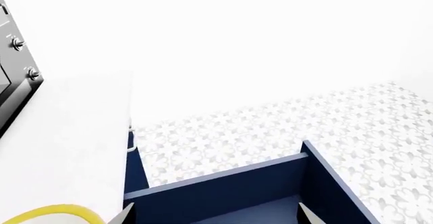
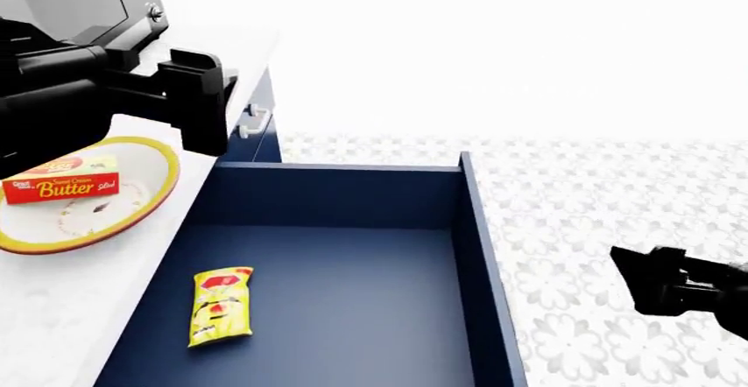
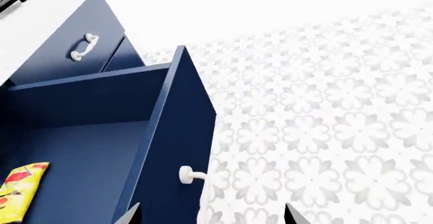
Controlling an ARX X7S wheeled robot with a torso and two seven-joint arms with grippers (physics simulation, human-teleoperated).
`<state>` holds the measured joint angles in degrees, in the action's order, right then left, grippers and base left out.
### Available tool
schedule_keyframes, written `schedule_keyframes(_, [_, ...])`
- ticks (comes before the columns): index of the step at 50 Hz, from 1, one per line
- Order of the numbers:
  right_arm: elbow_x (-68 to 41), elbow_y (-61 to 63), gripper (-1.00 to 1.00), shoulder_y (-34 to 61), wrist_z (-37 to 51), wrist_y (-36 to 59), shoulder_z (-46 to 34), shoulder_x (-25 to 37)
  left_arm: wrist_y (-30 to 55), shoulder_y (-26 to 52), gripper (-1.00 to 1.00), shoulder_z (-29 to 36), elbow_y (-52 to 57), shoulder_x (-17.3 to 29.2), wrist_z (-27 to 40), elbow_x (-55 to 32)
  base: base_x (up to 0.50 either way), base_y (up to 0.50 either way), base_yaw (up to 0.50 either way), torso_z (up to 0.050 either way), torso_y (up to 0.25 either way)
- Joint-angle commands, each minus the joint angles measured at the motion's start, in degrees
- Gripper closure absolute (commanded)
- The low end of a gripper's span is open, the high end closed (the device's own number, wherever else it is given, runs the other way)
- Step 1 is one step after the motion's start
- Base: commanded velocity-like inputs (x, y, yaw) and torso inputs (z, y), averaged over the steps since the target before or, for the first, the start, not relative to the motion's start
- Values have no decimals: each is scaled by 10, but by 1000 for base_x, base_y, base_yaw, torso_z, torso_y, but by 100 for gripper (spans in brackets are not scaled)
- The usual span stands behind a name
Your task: Place the bar in the bowl and close the drawer.
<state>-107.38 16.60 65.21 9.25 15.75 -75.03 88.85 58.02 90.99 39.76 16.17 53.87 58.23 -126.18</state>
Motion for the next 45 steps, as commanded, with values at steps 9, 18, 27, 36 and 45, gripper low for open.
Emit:
schedule_keyframes(9, [-52,-125,-100,-89,-297,-97,-73,-46,2,2,-100,9,-2,-8,0,4,0,0,0,0,0])
schedule_keyframes(18, [-62,-159,-100,-125,-353,-130,-92,-76,2,0,-100,11,-2,-10,-3,7,0,0,0,0,0])
schedule_keyframes(27, [-73,-187,-100,-154,-381,-155,-106,-98,2,-1,-100,12,-1,-9,-5,8,0,0,0,0,0])
schedule_keyframes(36, [-83,-216,-100,-175,-390,-171,-115,-122,2,0,-100,14,-1,-9,-5,7,0,0,0,0,0])
schedule_keyframes(45, [-91,-235,-100,-188,-399,-177,-120,-134,2,1,-100,16,-3,-12,-6,8,0,0,0,0,0])
